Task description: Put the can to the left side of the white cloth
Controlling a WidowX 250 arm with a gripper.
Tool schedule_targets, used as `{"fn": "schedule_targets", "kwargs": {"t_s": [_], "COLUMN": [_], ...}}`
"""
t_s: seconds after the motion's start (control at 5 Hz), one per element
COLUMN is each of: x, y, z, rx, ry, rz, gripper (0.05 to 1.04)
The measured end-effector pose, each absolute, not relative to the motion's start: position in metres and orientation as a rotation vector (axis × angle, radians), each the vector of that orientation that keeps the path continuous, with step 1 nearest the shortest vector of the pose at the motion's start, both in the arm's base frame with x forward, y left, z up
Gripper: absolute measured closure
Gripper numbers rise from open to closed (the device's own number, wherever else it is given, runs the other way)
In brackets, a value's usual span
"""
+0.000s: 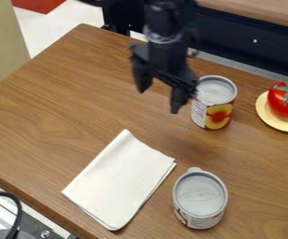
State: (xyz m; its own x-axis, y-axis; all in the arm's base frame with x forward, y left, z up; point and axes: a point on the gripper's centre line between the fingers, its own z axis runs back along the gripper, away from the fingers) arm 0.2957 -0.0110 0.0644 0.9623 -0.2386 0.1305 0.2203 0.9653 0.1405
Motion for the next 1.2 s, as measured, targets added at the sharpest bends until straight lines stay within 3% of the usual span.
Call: {"fn": "schedule_targets", "kwargs": {"t_s": [0.2,0.6,1.2], "x": [0.313,0.340,0.366], "y": [-0.020,-0.036,-0.068], "z": [0.060,0.066,0.062], "rx": [0.191,0.217,0.195], "ry": [-0.101,-0.068,-0.155], "rz": [-0.409,-0.673,-0.908], "gripper": [0.087,0.087,0.087]}}
